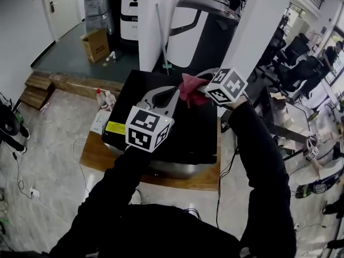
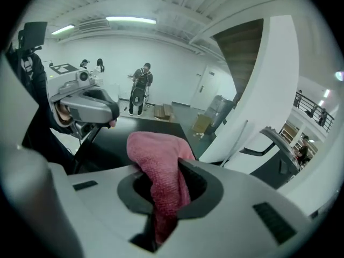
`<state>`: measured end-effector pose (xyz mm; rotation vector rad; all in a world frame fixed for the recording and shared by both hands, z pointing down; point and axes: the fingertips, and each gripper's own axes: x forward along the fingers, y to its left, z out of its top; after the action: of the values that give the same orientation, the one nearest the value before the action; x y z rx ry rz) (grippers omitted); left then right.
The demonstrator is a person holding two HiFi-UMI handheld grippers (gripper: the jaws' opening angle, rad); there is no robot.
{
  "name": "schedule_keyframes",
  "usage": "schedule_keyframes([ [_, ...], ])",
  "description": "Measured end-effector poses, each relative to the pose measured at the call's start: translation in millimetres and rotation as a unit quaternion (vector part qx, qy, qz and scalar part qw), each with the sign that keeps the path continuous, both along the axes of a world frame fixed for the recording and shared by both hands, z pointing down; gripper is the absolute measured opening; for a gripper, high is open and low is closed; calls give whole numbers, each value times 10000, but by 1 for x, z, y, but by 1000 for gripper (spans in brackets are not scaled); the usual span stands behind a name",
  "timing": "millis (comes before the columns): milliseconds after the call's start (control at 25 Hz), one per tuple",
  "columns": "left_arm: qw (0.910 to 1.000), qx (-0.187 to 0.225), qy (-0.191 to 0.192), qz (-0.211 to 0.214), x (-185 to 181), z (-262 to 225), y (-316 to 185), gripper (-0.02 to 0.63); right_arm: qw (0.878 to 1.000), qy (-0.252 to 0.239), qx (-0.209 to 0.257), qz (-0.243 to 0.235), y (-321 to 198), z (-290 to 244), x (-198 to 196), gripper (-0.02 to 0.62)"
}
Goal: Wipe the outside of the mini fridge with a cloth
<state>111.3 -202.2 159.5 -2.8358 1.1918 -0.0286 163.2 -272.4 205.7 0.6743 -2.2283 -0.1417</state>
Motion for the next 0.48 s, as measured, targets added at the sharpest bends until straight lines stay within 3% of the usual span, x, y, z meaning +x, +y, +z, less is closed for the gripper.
schedule_keyframes([
  [320, 9995, -302, -29, -6, 40, 28, -21, 6, 9961, 359, -672, 448, -79, 71, 47, 52],
  [480, 9994, -316, -132, -58, 44, 35, -23, 6, 9952, 365, -669, 621, -103, 98, 60, 52],
])
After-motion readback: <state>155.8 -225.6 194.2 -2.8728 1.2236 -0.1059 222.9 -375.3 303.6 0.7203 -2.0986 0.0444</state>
